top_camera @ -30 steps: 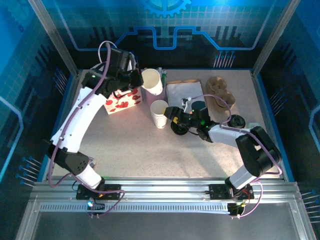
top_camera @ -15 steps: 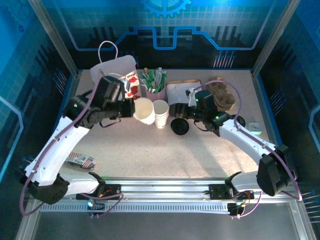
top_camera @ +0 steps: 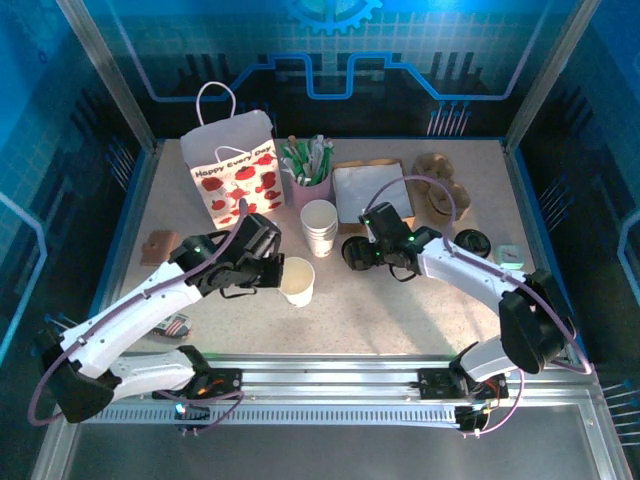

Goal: Pack the takeout coffee

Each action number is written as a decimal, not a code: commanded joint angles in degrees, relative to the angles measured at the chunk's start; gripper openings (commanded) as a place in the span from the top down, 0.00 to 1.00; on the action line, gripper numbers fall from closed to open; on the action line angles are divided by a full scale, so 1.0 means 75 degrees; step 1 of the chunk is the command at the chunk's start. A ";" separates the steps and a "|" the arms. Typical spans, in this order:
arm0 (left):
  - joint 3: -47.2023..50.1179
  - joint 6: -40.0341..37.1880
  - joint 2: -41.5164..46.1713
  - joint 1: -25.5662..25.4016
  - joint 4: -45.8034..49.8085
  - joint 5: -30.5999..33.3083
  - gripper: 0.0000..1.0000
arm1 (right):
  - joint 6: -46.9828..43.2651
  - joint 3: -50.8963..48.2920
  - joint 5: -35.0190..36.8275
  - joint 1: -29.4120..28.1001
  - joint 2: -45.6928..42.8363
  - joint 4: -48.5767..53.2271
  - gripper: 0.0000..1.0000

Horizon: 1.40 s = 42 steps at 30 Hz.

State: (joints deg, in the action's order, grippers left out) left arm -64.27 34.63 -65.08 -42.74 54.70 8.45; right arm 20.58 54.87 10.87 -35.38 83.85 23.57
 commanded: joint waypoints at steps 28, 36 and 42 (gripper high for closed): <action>0.0771 0.0067 -0.1178 -0.0471 -0.1510 0.0442 0.96 | -0.0282 -0.0003 0.0355 -0.0053 0.1235 -0.0630 0.20; 0.1021 0.0104 -0.1213 -0.0468 -0.1723 0.0434 0.89 | -0.0312 -0.0047 0.0381 -0.0052 0.1344 -0.0827 0.21; 0.1093 0.0118 -0.1278 -0.0467 -0.1793 0.0412 0.86 | -0.0343 -0.0038 0.0402 -0.0053 0.1440 -0.0925 0.25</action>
State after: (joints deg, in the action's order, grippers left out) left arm -56.93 35.92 -74.00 -45.93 42.26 10.92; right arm 18.76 53.98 13.13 -35.94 93.49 17.67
